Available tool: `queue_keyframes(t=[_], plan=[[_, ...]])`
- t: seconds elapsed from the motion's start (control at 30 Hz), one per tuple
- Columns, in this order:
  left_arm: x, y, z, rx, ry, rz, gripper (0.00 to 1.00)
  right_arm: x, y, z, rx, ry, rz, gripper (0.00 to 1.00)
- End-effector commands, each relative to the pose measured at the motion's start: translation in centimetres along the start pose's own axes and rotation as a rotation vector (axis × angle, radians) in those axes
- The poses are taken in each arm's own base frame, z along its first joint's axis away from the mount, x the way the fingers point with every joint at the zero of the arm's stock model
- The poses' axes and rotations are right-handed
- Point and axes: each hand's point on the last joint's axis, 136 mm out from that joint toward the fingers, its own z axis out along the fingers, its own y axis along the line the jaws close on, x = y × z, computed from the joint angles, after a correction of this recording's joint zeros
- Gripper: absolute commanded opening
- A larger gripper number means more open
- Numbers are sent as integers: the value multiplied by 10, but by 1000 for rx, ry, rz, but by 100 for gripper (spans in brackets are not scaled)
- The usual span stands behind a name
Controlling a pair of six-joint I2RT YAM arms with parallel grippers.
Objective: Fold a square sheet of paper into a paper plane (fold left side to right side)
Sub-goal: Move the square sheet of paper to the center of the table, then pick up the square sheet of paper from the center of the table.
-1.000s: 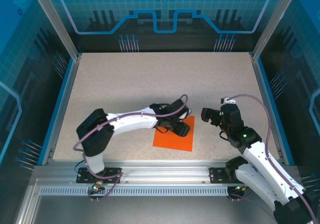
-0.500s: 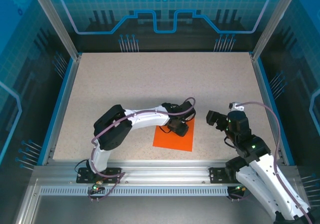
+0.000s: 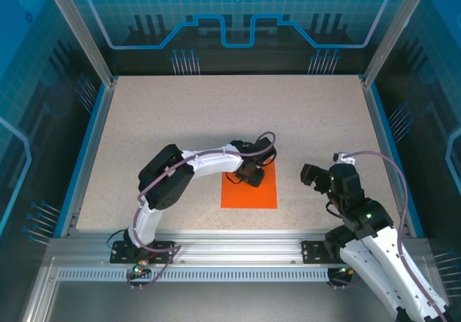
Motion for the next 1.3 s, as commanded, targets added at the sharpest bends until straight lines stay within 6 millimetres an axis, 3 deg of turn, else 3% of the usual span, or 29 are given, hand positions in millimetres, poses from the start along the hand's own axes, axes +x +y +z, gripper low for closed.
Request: queue_keyframes(t=[0.0,0.4,0.73,0.9,1.03,1.27], plan=[[-8,20,11,-50,10,-11,40,-2,-2,-9,7,-8,12,100],[-39,28,13,-26,-21,39,40,8,-9,-14,18,21,25,100],[-57,17,-50,79,-113,6,51,12,5,2,26,122,-6,100],[-53,25,-91,205,-163,-132,57,13,18,14,16,187,-15,100],[-38,35,-111,340,-155,-268,61,15,34,28,3,262,-52,100],[-3,51,-104,456,-58,-433,64,17,75,67,-54,368,-214,100]])
